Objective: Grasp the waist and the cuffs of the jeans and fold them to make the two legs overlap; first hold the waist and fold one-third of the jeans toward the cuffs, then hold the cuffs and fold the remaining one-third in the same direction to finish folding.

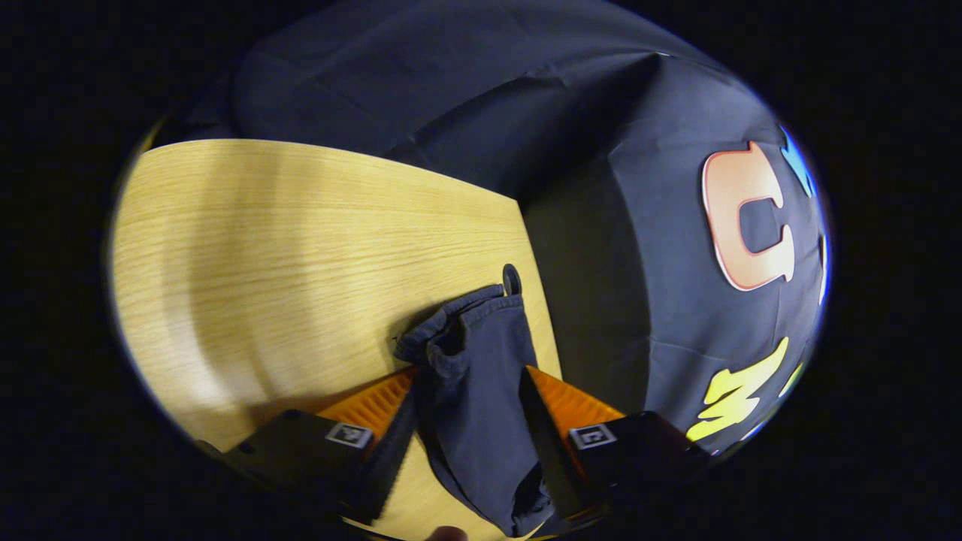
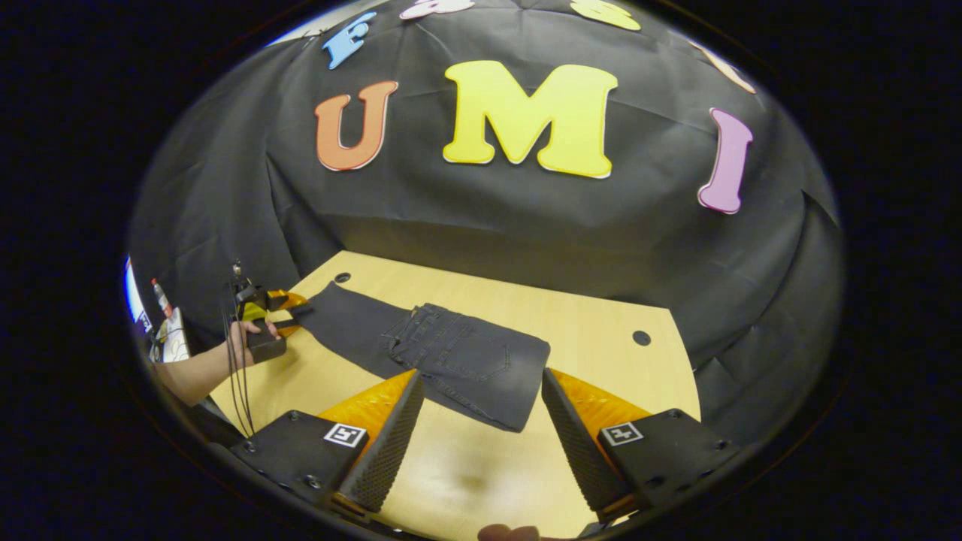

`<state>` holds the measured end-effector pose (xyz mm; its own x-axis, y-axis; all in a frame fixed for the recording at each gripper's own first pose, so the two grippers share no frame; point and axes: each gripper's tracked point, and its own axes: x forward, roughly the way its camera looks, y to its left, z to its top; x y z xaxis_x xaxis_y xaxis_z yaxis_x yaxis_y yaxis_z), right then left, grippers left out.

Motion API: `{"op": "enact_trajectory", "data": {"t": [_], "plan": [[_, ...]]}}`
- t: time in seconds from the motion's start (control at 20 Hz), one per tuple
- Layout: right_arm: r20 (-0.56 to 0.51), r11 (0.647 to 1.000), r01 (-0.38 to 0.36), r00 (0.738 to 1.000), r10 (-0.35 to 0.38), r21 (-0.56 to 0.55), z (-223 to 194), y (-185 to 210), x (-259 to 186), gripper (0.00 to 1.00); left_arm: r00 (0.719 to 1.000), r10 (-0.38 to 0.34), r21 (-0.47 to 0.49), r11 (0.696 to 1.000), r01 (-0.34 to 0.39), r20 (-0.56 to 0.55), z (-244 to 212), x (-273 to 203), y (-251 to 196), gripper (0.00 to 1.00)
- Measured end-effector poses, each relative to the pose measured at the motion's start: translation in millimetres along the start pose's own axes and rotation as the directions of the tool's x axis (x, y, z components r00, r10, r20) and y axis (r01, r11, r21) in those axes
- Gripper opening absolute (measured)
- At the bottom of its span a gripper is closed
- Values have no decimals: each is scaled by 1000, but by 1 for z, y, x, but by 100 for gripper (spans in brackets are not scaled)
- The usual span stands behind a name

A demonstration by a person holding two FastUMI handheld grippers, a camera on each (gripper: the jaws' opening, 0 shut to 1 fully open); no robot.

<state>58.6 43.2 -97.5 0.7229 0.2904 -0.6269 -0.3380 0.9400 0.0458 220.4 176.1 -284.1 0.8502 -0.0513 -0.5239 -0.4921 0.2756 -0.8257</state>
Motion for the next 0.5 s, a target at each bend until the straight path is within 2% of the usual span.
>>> {"op": "enact_trajectory", "data": {"t": [0.1,0.15,0.25,0.35,0.4,0.5], "plan": [[-7,1000,18,1000,-18,14,-5,-10,-5,95,1000,11,-30,999,-11,15,6,7,3,55],[-8,999,25,1000,-25,24,-6,-13,-7,95,999,29,-33,999,-28,23,7,7,8,34],[-6,997,49,999,-49,52,-9,-21,-12,95,998,54,-30,998,-53,25,6,8,12,17],[13,996,75,997,-75,57,-8,-26,-22,97,999,32,-15,999,-32,36,6,2,2,10],[25,995,80,996,-82,58,-8,-28,-27,97,999,15,3,1000,-16,43,7,-2,-7,9],[48,994,89,995,-92,66,-6,-30,-37,95,998,-25,84,996,21,51,8,-11,-29,7]]}}
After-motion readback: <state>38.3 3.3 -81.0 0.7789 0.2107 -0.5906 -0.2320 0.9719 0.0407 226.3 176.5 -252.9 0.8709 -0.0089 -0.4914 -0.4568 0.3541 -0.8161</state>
